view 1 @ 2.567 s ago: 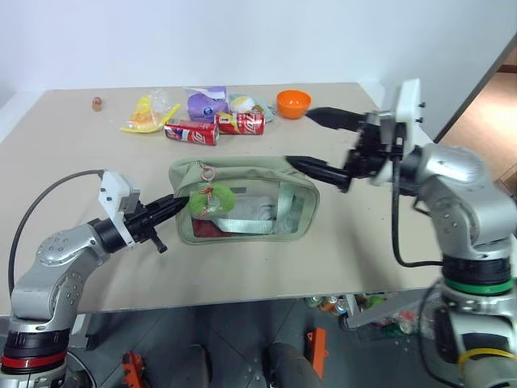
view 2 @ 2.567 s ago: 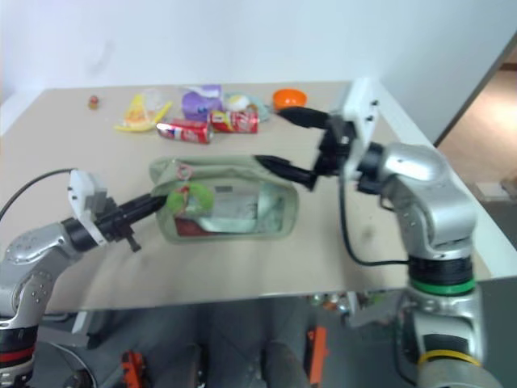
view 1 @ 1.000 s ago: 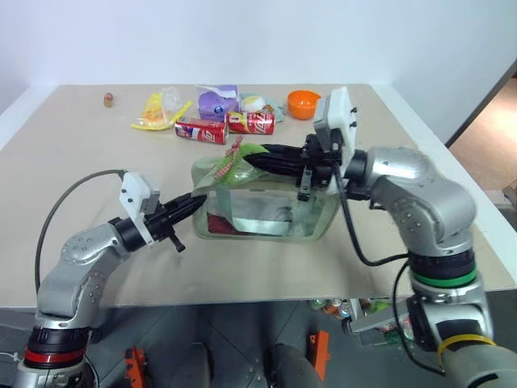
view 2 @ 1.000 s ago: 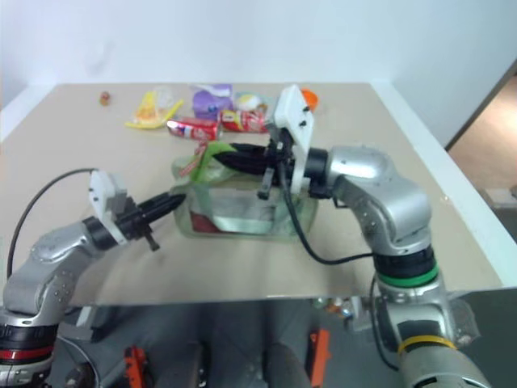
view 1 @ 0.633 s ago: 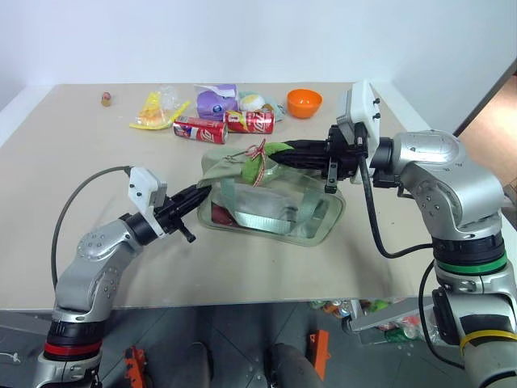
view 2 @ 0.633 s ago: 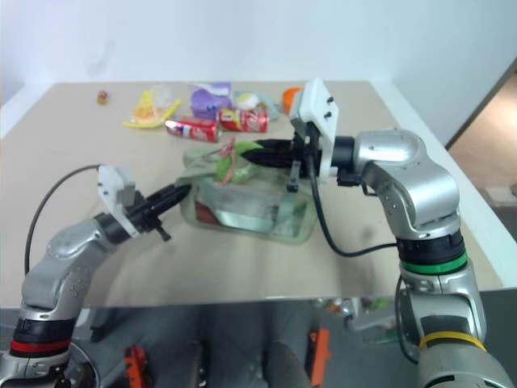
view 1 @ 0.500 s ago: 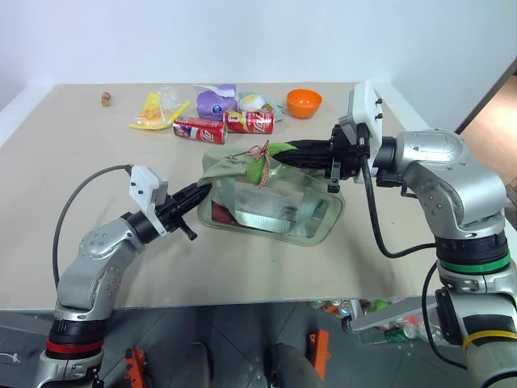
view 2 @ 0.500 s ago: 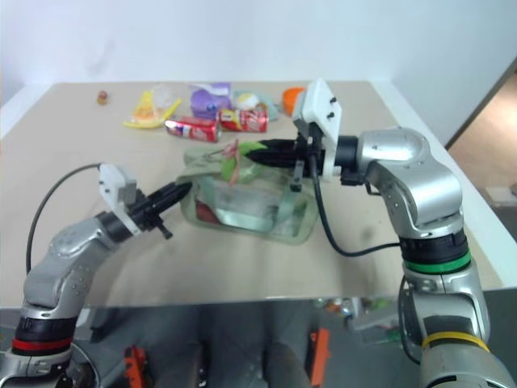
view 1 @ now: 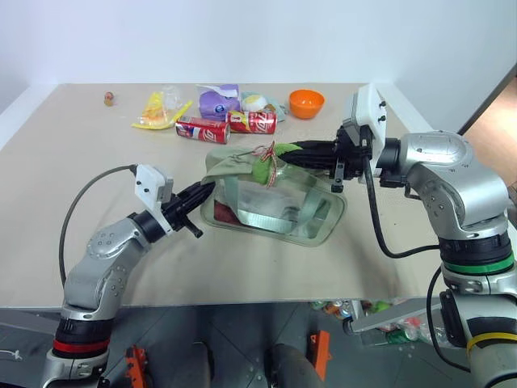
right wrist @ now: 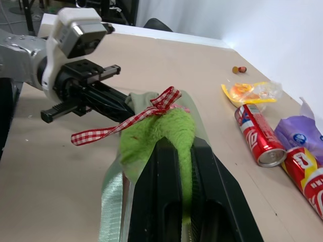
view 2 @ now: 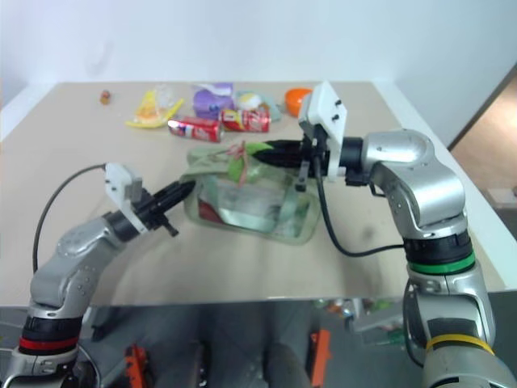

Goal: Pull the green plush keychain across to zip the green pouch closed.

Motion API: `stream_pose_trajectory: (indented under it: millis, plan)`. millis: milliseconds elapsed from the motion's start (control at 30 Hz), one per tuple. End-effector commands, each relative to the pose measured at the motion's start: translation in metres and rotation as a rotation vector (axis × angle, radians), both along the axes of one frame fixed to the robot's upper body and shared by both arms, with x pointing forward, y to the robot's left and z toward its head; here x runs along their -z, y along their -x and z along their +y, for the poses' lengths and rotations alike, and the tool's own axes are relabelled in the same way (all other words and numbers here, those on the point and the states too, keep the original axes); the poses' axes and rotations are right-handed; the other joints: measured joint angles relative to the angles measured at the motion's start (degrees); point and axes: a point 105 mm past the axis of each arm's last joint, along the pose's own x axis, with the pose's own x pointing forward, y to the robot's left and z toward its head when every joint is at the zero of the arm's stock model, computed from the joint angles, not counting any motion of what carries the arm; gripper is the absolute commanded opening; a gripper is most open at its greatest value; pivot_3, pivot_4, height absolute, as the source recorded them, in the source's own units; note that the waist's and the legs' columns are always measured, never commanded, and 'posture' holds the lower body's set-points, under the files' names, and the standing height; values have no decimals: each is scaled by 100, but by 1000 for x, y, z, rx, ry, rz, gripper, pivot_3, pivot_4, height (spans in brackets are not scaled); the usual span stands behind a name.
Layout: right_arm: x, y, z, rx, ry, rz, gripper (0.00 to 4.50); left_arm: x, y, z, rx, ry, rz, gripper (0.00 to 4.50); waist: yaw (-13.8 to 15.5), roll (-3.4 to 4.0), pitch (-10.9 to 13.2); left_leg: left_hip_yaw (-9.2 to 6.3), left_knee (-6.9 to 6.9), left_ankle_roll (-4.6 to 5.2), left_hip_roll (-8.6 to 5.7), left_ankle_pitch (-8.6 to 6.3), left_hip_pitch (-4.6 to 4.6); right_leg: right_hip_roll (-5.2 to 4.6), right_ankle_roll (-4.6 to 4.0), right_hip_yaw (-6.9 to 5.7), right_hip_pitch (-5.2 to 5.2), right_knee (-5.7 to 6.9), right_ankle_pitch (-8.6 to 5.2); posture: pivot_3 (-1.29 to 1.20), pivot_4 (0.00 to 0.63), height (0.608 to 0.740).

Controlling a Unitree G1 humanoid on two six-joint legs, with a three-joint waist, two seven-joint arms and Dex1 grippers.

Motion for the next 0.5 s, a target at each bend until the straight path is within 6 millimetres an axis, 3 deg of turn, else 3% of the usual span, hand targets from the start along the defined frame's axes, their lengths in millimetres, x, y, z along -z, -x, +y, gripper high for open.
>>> stream_pose_trajectory:
  millis: [33,67,433,500]
  plan:
    - [-22,4,1,-12,-47,-89,88,-11,7,-4,59,-19,-19,0,0,0,0,0,0,0,0,0,0,0,0,0,0,0,0,0,150,740]
    - [-21,4,3,-16,-51,-87,88,-11,10,-6,84,-32,-16,0,-2,0,0,-1,-1,0,1,0,0,1,0,-1,0,0,0,0,150,740]
    - [-7,-6,15,-27,-95,-49,0,-9,25,10,147,-251,-54,3736,-13,2,1,0,-4,0,4,0,1,2,-3,-1,-3,0,-2,0,150,740]
    - [-6,-6,16,-32,-96,-45,0,-11,28,13,152,-279,-75,3736,-14,3,2,0,-4,0,5,0,0,2,-5,-1,-5,0,-3,0,150,740]
